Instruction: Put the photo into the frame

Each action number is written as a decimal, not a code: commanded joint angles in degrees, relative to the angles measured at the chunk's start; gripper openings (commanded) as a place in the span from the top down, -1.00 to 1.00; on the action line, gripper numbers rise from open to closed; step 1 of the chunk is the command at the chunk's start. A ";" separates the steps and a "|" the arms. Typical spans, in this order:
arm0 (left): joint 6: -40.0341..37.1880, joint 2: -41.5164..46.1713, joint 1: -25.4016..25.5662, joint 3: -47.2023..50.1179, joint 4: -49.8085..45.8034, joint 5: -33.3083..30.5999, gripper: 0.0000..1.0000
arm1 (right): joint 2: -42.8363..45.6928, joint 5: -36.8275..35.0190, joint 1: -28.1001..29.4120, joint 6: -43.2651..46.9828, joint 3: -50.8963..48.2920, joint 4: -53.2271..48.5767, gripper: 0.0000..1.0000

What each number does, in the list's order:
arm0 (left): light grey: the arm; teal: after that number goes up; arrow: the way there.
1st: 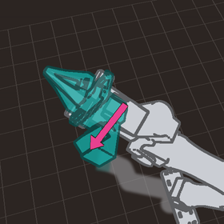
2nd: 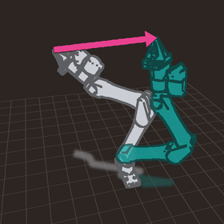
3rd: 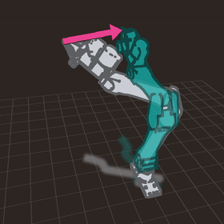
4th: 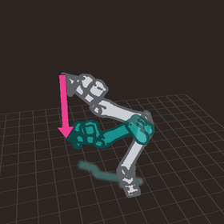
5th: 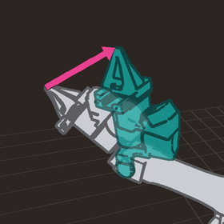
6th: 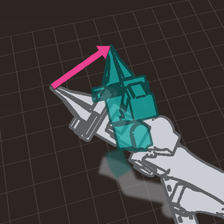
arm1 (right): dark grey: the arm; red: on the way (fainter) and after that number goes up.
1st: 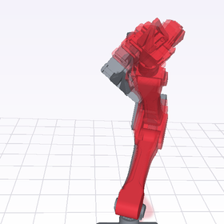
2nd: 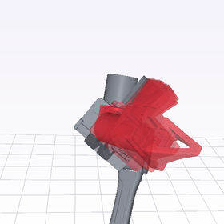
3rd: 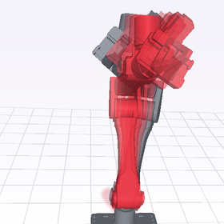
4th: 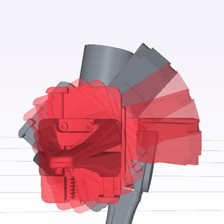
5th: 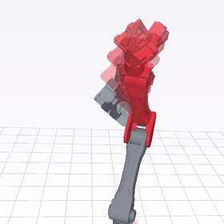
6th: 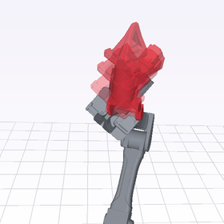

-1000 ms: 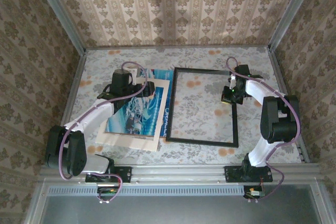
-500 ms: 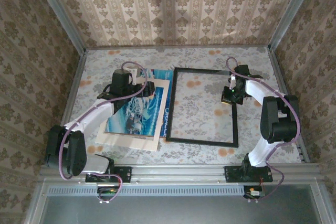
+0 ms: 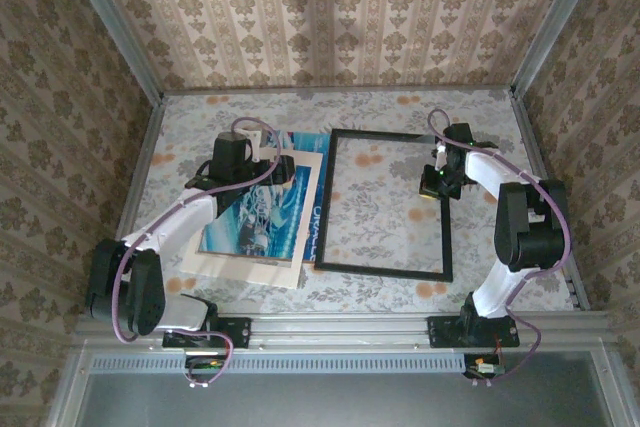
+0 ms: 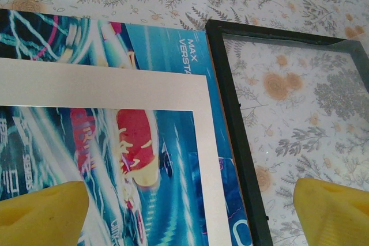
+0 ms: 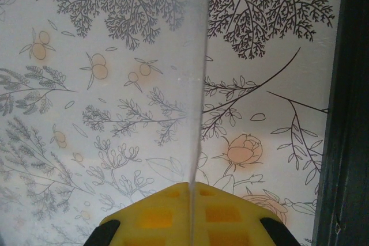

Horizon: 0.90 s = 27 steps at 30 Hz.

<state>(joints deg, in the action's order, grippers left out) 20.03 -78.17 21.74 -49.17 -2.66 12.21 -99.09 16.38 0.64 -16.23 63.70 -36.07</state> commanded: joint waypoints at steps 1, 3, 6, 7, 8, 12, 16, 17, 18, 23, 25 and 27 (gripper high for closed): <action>-0.90 -0.05 0.31 -1.03 -0.77 0.80 -0.86 | -0.79 0.60 0.85 0.06 1.86 -1.69 0.96; -0.98 0.02 0.39 -1.02 -0.77 0.76 -0.86 | -0.63 0.33 0.85 0.21 2.04 -1.97 0.92; -0.96 -0.15 0.37 -1.02 -0.70 0.80 -0.87 | -0.49 -0.14 0.85 0.23 2.14 -2.17 0.84; -0.96 -0.28 0.37 -1.00 -0.61 0.80 -0.87 | -0.49 -0.12 0.85 0.19 2.13 -2.26 0.81; -0.98 -0.37 0.33 -1.00 -0.53 0.81 -0.87 | -0.59 -0.18 0.85 0.16 2.17 -2.24 0.78; -0.87 -0.75 0.33 -1.45 -0.53 1.13 -0.87 | -0.62 -0.94 0.82 0.32 2.30 -2.64 0.60; -0.96 -1.01 0.32 -1.72 -0.52 1.15 -0.87 | -0.57 -2.09 0.67 0.33 2.33 -2.86 0.44; -0.97 -1.09 0.32 -1.80 -0.51 1.17 -0.87 | -0.75 -2.33 0.67 0.32 2.43 -2.86 0.39; -0.98 -1.10 0.32 -1.80 -0.52 1.24 -0.87 | -0.92 -2.63 0.65 0.28 2.47 -2.90 0.35; -0.97 -1.17 0.34 -2.03 -0.62 1.42 -0.87 | -1.70 -3.80 0.24 -0.39 2.67 -2.53 0.15; -0.96 -1.19 0.32 -2.03 -0.68 1.42 -0.87 | -2.13 -3.93 -0.01 -0.71 2.66 -2.34 0.11; -1.01 -1.18 0.33 -2.07 -0.68 1.42 -0.87 | -2.40 -3.78 -0.20 -1.02 2.50 -1.85 0.06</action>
<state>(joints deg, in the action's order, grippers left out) 20.03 -79.13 21.74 -49.25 -2.70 12.64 -100.22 13.65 0.89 -16.69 65.01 -37.10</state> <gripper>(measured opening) 0.934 0.460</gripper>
